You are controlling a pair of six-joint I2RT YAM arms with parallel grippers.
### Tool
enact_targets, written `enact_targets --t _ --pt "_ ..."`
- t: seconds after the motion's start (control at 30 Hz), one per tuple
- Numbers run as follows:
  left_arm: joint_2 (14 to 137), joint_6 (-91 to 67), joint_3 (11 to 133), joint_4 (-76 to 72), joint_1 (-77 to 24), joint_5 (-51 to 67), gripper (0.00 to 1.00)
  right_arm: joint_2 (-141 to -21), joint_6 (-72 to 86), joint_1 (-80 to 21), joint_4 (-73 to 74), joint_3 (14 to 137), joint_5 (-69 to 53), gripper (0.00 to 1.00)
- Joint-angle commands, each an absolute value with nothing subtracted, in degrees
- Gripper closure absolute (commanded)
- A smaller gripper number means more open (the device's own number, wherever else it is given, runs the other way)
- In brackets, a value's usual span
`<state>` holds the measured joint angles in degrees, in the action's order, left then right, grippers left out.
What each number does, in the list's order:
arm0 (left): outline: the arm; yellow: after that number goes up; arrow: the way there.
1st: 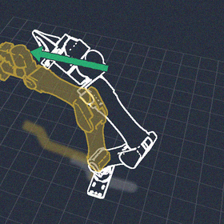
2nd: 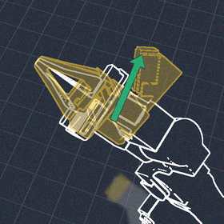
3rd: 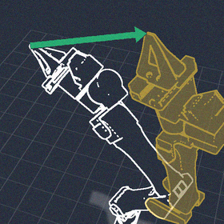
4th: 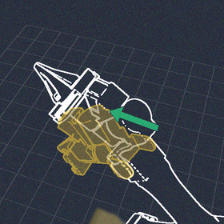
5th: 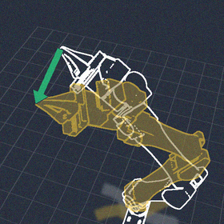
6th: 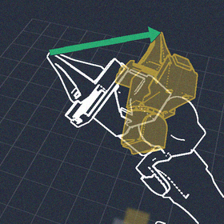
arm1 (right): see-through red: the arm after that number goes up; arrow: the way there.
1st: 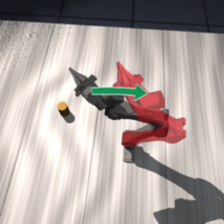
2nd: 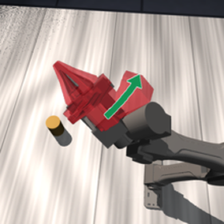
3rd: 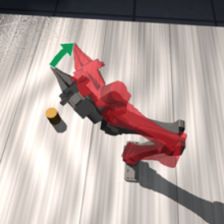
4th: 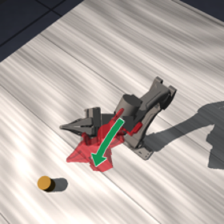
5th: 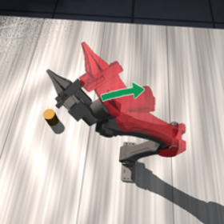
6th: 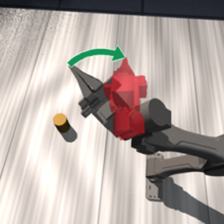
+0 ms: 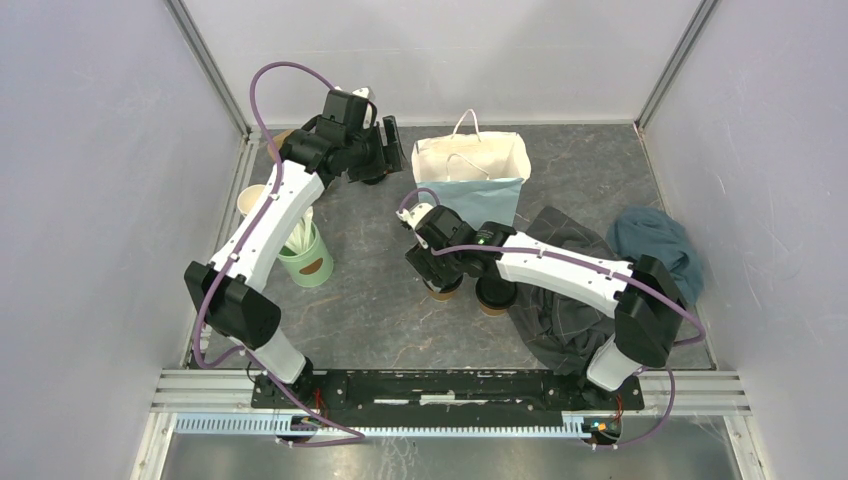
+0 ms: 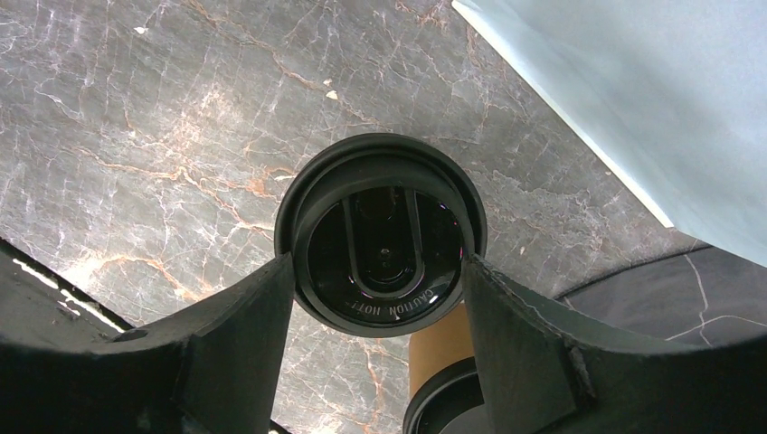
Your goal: Pack the takeout coffee
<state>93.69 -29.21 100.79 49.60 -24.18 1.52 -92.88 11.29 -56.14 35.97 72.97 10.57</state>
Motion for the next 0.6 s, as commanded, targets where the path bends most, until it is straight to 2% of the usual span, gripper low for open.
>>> enact_targets --t 0.0,0.57 --pt "91.3 -28.3 100.5 49.0 -24.0 0.7 0.18 -93.8 10.6 -56.0 35.1 75.1 10.8 0.25" --pt "92.4 -28.3 101.4 49.0 -24.1 0.9 0.18 -92.8 9.2 -55.7 35.5 77.1 12.9 0.19"
